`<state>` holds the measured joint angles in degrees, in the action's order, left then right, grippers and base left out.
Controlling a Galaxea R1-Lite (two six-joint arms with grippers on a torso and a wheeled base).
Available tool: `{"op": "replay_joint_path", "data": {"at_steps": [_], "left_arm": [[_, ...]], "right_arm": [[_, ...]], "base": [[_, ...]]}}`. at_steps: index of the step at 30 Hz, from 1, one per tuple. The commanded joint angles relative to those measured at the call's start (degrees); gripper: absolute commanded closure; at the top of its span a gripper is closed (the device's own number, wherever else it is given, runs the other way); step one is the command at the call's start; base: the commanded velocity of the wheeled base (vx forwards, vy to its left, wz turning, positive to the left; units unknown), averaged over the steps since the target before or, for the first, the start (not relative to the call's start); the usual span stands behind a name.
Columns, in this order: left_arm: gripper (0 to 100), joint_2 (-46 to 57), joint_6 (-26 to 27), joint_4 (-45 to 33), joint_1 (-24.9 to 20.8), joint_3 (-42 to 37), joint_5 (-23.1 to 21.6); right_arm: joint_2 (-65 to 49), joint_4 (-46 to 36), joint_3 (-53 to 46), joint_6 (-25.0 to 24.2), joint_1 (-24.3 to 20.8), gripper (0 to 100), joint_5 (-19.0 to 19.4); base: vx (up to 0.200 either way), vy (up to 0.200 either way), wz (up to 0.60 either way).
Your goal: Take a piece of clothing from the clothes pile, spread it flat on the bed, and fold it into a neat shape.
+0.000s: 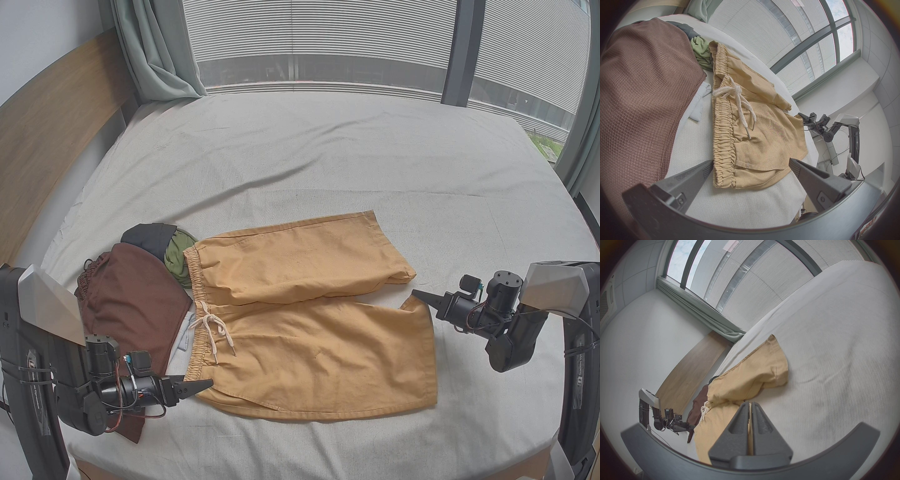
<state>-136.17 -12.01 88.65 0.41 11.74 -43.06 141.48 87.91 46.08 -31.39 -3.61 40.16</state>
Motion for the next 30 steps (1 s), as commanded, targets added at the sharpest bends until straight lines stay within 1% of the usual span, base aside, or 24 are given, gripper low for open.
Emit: {"op": "replay_joint_path", "data": {"at_steps": [1,3,13,28,29,30], "left_arm": [[0,-0.1,0.0,0.0,0.0,-0.1,0.0],[0,-0.1,0.0,0.0,0.0,-0.1,0.0],[0,-0.1,0.0,0.0,0.0,-0.1,0.1],[0,-0.2,0.0,0.0,0.0,-0.1,0.2],[0,-0.2,0.0,0.0,0.0,-0.1,0.2],[0,-0.2,0.0,0.0,0.0,-0.1,0.2]], "right_arm": [[0.2,-0.1,3.2,-0.4,0.2,100,-1.5],[0.6,-0.2,4.3,-1.2,0.6,100,-2.4],[1.6,-0.2,4.4,-1.4,2.6,100,-2.5],[3.5,0.3,5.9,-1.4,2.6,100,-2.8],[3.4,0.4,5.8,-1.2,2.6,0,-2.9],[3.2,0.4,5.4,-1.1,2.6,0,-2.9]], "base": [[0.0,0.0,0.0],[0.0,0.0,0.0],[0.0,0.0,0.0],[0.0,0.0,0.0],[0.0,0.0,0.0],[0.0,0.0,0.0]]}}
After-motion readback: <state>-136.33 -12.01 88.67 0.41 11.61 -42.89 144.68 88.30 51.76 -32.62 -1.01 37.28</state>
